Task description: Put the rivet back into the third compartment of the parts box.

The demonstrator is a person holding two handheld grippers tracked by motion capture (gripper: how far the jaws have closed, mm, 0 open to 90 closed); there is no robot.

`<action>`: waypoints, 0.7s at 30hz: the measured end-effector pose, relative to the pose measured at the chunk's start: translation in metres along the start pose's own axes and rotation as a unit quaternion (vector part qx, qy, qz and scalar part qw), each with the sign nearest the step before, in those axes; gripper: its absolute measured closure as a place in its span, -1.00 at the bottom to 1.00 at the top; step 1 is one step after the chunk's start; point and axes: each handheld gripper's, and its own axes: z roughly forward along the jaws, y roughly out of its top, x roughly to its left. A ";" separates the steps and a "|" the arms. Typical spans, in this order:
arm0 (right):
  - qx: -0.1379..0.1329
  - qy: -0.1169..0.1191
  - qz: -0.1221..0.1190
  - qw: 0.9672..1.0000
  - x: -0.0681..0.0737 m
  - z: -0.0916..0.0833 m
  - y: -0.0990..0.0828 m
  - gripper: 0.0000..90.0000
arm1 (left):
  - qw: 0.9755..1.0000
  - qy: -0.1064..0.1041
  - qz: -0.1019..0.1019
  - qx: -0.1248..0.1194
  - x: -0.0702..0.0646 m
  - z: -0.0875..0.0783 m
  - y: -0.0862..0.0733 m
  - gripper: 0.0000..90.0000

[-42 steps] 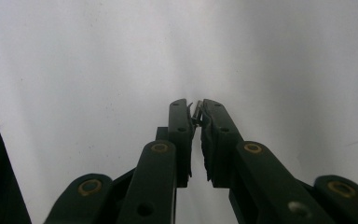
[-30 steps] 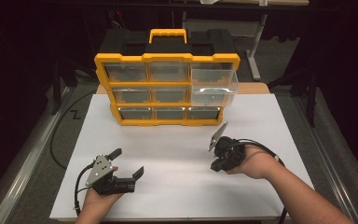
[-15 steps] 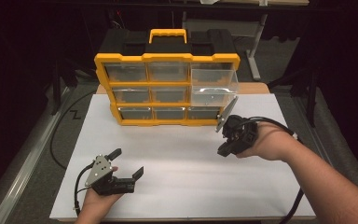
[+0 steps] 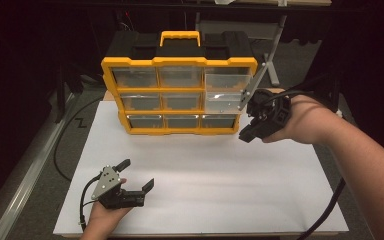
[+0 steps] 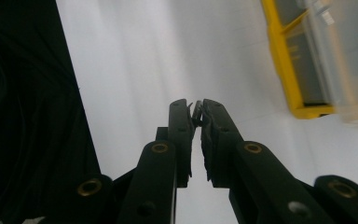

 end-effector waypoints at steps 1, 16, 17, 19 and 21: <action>-0.001 -0.002 -0.001 1.000 -0.001 -0.005 0.002 0.86 | 1.000 0.000 0.000 0.000 0.000 0.000 0.000 -0.99; -0.001 -0.029 0.003 1.000 -0.024 -0.047 0.035 0.85 | 1.000 0.000 -0.002 -0.002 0.001 -0.002 0.000 -0.99; -0.003 -0.029 0.004 1.000 -0.026 -0.048 0.037 0.85 | 1.000 0.001 -0.003 -0.002 0.001 -0.002 0.000 -0.99; -0.003 -0.034 0.003 0.999 -0.030 -0.049 0.042 0.85 | 1.000 0.001 -0.003 -0.003 0.002 -0.002 0.000 -0.99; -0.003 -0.037 0.005 0.999 -0.033 -0.050 0.046 0.85 | 1.000 0.002 -0.004 -0.003 0.002 -0.002 0.000 -0.99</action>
